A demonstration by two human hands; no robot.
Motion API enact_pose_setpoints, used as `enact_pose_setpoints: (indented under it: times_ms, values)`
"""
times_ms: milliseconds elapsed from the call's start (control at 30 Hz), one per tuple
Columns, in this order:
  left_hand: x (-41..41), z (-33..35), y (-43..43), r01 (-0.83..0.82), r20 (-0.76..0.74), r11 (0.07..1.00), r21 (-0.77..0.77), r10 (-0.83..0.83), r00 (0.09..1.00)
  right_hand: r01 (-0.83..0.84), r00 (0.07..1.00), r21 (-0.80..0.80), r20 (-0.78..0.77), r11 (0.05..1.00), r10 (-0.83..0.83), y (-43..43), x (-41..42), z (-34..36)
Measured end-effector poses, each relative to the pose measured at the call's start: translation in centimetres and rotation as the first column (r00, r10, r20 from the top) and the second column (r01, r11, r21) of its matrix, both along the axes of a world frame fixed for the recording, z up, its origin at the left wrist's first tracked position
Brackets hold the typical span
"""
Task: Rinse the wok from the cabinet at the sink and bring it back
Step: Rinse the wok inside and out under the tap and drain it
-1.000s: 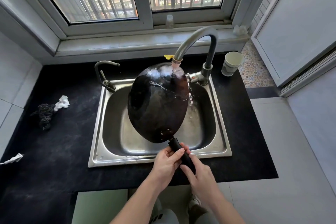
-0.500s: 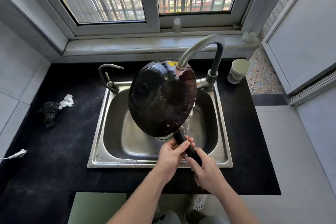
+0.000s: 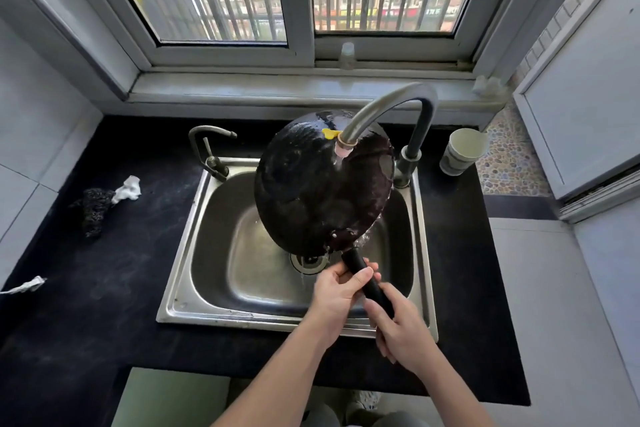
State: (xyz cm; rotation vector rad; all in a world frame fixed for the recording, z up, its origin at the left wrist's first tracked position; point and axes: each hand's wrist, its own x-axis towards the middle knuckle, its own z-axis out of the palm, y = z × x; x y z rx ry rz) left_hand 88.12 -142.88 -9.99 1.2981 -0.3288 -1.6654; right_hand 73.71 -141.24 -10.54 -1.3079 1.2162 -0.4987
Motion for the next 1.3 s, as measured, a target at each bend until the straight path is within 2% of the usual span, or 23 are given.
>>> enact_pose_setpoints:
  times_ms: [767,1133,1300]
  values:
    - [-1.4,0.6,-0.6,0.089,0.016,0.996,-0.018,-0.088,0.996,0.043,0.999,-0.055,-0.027,0.998,-0.045,0.0,-1.9,-0.2]
    - [2.1,0.3,2.8,0.004,0.015,1.000,0.025,-0.004,1.000,-0.032,0.999,-0.024,-0.030,0.999,0.032,2.2,1.4,-0.1]
    - [3.1,0.1,4.9,-0.014,-0.059,0.999,0.041,0.017,0.998,-0.023,0.999,-0.018,-0.049,1.000,0.022,4.0,2.3,-0.2]
